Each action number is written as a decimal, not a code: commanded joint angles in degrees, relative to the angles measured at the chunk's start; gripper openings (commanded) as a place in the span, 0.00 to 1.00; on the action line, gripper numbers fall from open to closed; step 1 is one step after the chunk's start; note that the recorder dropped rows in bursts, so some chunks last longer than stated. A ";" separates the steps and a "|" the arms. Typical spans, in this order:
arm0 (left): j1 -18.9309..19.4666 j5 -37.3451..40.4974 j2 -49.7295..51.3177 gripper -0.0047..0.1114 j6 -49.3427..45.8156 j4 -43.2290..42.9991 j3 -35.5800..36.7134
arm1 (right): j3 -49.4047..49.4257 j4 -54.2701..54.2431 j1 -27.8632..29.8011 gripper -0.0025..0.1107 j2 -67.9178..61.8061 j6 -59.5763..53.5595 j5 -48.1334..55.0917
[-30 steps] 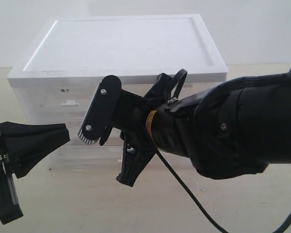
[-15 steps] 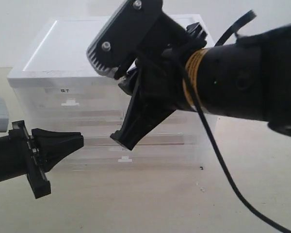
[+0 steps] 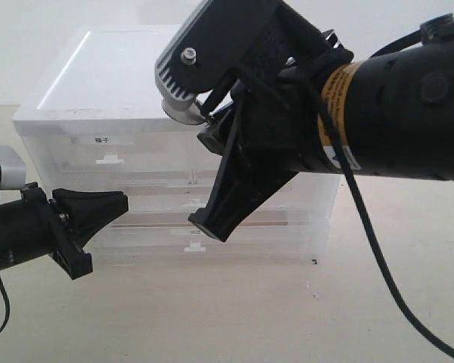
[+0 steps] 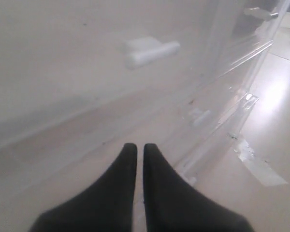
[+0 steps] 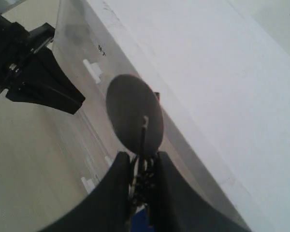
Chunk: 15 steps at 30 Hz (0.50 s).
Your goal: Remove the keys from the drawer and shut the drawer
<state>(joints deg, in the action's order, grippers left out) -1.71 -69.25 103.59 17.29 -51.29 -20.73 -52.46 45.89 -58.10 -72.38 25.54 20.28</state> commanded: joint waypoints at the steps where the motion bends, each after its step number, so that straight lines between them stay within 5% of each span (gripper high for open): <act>1: -0.31 -0.71 0.07 0.08 0.80 -8.26 -0.05 | -0.10 -0.39 0.17 0.02 0.62 -0.62 0.38; 6: -5.58 -0.71 0.07 0.08 -0.05 -14.89 -0.05 | -0.10 -0.39 0.17 0.02 0.62 -0.95 1.17; 11: -17.52 15.27 0.07 0.08 -6.21 -3.55 -1.46 | -0.10 -0.39 0.17 0.02 0.62 -1.98 2.38; 15: -21.53 13.58 -0.62 0.08 -11.56 3.88 -1.60 | -0.10 -0.39 0.17 0.02 0.62 -2.10 3.38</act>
<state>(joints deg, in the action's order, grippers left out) -20.81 -55.44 103.59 8.78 -52.65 -21.91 -52.46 45.56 -58.10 -72.38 24.02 23.08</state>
